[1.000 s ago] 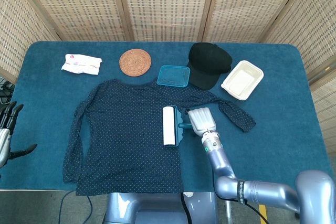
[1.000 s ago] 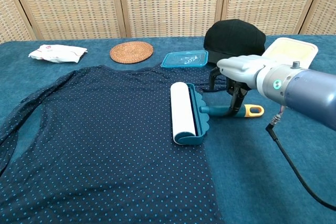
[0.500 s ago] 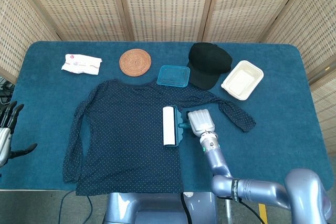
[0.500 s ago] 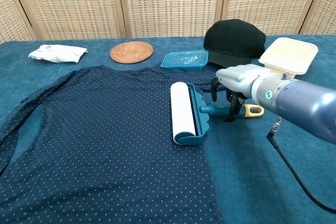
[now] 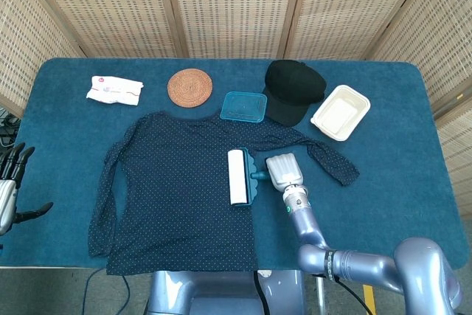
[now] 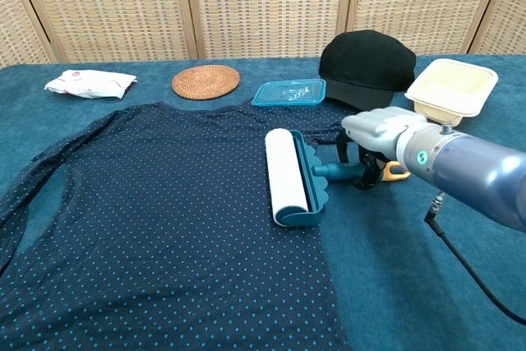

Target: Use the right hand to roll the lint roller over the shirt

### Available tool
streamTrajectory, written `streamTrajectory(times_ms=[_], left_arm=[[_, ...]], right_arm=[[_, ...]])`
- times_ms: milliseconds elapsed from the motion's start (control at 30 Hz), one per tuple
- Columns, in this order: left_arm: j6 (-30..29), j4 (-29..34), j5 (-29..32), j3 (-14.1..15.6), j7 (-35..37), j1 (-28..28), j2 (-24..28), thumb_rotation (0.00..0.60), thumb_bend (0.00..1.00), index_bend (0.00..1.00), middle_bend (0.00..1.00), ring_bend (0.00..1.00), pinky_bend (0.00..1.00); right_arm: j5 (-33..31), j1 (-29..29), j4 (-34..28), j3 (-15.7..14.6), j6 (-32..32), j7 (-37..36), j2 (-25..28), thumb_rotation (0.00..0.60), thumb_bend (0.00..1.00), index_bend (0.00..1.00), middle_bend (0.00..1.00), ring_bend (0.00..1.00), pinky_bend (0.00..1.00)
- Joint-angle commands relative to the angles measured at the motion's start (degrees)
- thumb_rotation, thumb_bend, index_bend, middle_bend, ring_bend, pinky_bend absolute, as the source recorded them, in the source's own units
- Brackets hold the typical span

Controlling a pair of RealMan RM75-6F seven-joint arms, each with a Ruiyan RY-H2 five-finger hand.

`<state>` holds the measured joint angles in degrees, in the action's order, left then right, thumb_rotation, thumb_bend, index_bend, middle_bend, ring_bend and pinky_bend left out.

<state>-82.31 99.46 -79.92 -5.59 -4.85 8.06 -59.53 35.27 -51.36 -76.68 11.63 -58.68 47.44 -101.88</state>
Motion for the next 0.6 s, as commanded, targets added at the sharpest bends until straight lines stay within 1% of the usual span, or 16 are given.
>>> streamTrajectory(times_ms=[33,100,167,267,367,500,600], left_arm=[[0.03,0.01,0.04,0.01,0.02,0.01,0.01,0.600,0.00,0.00,0.00,0.00,0.00],[0.14,0.01,0.07,0.02,0.08,0.05,0.02,0.600,0.00,0.00,0.00,0.00,0.00],[0.23,0.04,0.00,0.06,0.25,0.09,0.10,0.600,0.00,0.00,0.00,0.00,0.00],[0.26,0.07,-0.08,0.08,0.63,0.08,0.25,0.600,0.00,0.00,0.00,0.00,0.00],[0.24,0.11,-0.15,0.09,1.42,0.01,0.56,0.600,0.00,0.00,0.00,0.00,0.00],[0.42,0.05,-0.13,0.11,2.69,-0.06,1.00,0.600,0.00,0.00,0.00,0.00,0.00],[1.17,-0.17,0.05,0.10,4.23,0.12,1.49,0.600,0.00,0.00,0.00,0.00,0.00]], right_arm=[[0.83,0.15,0.35,-0.15,0.29,-0.86,-0.12,0.600,0.71,0.64,1.00,1.00,1.00],[1.58,0.31,0.21,-0.11,0.26,-1.61,0.01,0.600,0.76,0.67,1.00,1.00,1.00],[2.19,0.42,-0.37,0.03,0.16,-2.17,0.39,0.600,0.79,0.68,1.00,1.00,1.00],[3.22,0.37,-1.66,0.17,-0.42,-2.22,1.15,0.600,0.80,0.69,1.00,1.00,1.00],[4.00,0.05,-4.32,0.65,-1.73,-1.38,2.29,0.600,0.81,0.70,1.00,1.00,1.00],[4.04,-1.03,-7.90,1.61,-3.68,1.27,3.52,0.600,0.81,0.70,1.00,1.00,1.00],[2.38,-3.75,-11.99,3.65,-5.98,6.73,4.18,0.600,0.81,0.71,1.00,1.00,1.00]])
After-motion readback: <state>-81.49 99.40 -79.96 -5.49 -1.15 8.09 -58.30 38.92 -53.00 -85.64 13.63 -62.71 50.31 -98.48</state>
